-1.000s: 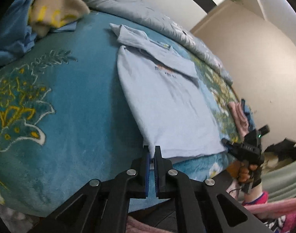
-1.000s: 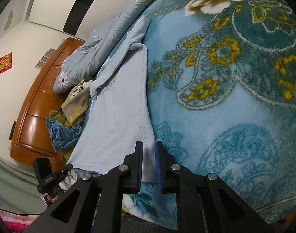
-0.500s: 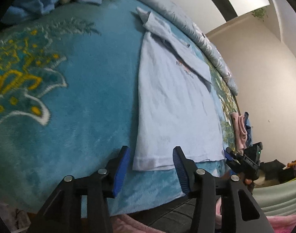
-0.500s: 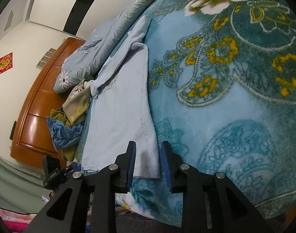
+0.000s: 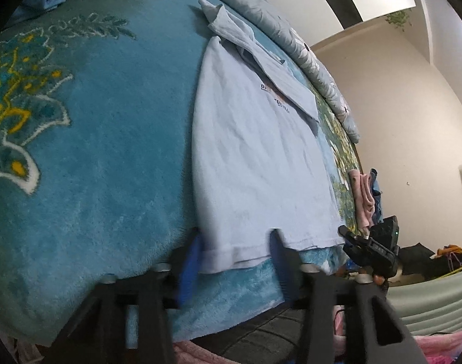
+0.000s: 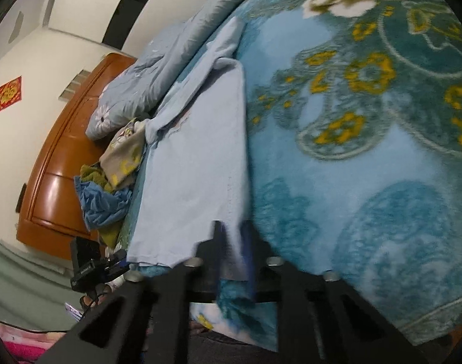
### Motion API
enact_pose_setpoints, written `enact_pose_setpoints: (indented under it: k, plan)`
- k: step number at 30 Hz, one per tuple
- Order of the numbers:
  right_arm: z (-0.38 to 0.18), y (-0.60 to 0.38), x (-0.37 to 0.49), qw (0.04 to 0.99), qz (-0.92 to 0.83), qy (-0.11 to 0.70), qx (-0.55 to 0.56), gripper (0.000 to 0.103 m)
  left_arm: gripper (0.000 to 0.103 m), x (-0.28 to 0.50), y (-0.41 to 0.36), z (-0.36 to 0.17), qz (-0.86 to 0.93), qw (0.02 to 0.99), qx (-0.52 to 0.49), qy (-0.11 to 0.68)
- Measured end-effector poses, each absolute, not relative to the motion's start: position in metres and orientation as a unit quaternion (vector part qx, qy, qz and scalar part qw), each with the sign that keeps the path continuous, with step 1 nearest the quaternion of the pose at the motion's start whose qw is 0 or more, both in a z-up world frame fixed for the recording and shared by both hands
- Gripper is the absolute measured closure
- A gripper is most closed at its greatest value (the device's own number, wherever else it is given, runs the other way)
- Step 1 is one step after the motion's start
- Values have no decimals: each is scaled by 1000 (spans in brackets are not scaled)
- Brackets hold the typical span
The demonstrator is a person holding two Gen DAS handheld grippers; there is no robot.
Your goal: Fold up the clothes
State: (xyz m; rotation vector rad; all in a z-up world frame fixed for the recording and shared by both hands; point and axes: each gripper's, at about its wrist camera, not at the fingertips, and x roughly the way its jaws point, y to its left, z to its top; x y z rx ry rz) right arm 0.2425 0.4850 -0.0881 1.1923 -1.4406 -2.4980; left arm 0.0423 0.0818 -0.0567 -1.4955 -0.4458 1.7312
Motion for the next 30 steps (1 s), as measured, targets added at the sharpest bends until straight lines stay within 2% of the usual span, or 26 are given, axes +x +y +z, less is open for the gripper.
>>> enact_pose_setpoints:
  k: [1, 2, 11, 18, 25, 30]
  plan:
    - [-88, 484, 243, 13, -799, -462, 385, 97, 87, 42, 82, -58, 681, 393, -592, -175]
    - [-88, 482, 242, 19, -801, -460, 384, 98, 97, 42, 83, -60, 680, 392, -594, -175]
    - [-61, 510, 230, 80, -793, -522, 304, 99, 98, 17, 74, -30, 672, 451, -534, -245]
    - [-28, 546, 161, 104, -789, -548, 257, 99, 98, -53, 97, 11, 695, 469, -479, -260]
    - [-7, 593, 55, 65, -797, -533, 276, 99, 98, -159, 143, 31, 723, 433, -467, -266]
    - [-19, 628, -24, 14, -782, -543, 306, 99, 98, -235, 185, 8, 726, 376, -506, -275]
